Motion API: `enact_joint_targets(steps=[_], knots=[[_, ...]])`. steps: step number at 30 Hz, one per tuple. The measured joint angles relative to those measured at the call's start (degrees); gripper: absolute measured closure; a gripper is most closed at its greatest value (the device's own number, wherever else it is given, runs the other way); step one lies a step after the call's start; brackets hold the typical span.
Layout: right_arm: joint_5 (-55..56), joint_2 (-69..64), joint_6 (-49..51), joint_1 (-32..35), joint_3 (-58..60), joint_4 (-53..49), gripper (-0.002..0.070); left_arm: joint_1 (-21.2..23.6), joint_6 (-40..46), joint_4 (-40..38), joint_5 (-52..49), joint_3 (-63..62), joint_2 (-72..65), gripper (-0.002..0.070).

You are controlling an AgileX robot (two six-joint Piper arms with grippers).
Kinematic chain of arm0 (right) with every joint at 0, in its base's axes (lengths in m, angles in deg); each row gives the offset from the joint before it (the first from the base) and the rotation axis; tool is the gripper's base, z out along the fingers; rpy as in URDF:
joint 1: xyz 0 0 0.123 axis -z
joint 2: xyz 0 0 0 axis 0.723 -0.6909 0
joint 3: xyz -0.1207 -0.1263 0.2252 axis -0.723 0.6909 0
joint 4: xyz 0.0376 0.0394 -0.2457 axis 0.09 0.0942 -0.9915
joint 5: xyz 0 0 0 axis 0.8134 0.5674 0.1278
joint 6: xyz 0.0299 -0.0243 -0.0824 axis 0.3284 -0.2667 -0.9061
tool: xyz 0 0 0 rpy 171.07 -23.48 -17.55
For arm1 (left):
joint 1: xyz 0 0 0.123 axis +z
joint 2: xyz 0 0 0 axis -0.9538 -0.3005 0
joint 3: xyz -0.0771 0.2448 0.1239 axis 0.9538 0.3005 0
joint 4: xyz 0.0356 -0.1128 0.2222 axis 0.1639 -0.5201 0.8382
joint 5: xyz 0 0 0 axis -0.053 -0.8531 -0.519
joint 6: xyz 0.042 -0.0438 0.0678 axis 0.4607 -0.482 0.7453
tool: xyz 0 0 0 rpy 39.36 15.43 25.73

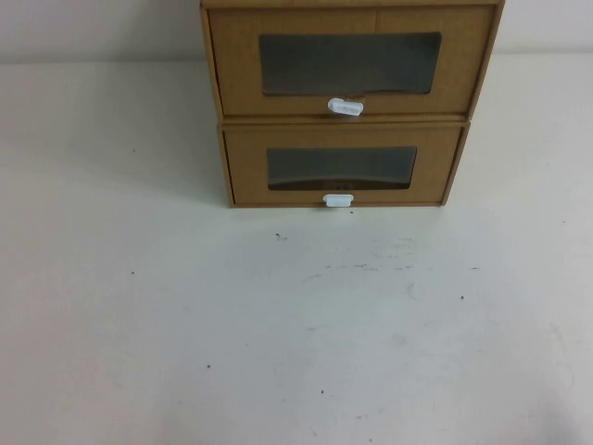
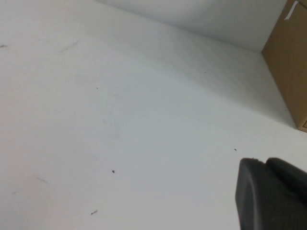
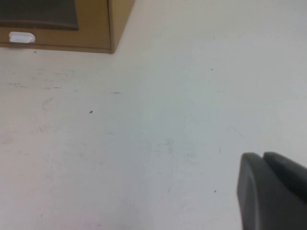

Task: Open the shoe box
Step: 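Pull the top drawer of the cardboard box fully open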

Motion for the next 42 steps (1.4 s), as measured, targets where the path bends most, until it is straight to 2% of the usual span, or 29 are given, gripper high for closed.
enact_joint_targets(steps=[8,17,20,23,25,28,34,40,42], knots=[[0.0,0.0,0.0,0.0,0.0,0.0,0.0695,0.0,0.1,0.6,4.1,0.0,0.0,0.0679],[0.0,0.0,0.0,0.0,0.0,0.0,0.0695,0.0,-9.4,-0.6,10.8,-0.3,0.0,0.0679],[0.0,0.0,0.0,0.0,0.0,0.0,0.0695,0.0,-11.7,-0.9,5.6,-5.5,-1.6,0.0679],[0.0,0.0,0.0,0.0,0.0,0.0,0.0695,0.0,-10.5,-1.0,-1.0,-12.9,-8.6,0.0679],[0.0,0.0,0.0,0.0,0.0,0.0,0.0695,-0.4,-7.6,-1.4,-4.6,-17.7,-14.4,0.0679],[0.0,0.0,0.0,0.0,0.0,0.0,0.0695,-2.7,0.2,-6.4,-7.9,-25.5,-24.2,0.0679],[0.0,0.0,0.0,0.0,0.0,0.0,0.0695,-8.9,26.0,-24.6,-14.5,-41.8,-43.5,0.0679],[0.0,0.0,0.0,0.0,0.0,0.0,0.0695,-9.2,46.3,-35.7,-31.5,-63.4,-59.2,0.0679],[0.0,0.0,0.0,0.0,0.0,0.0,0.0695,-9.2,50.7,-39.1,-36.8,-69.5,-63.4,0.0679]])
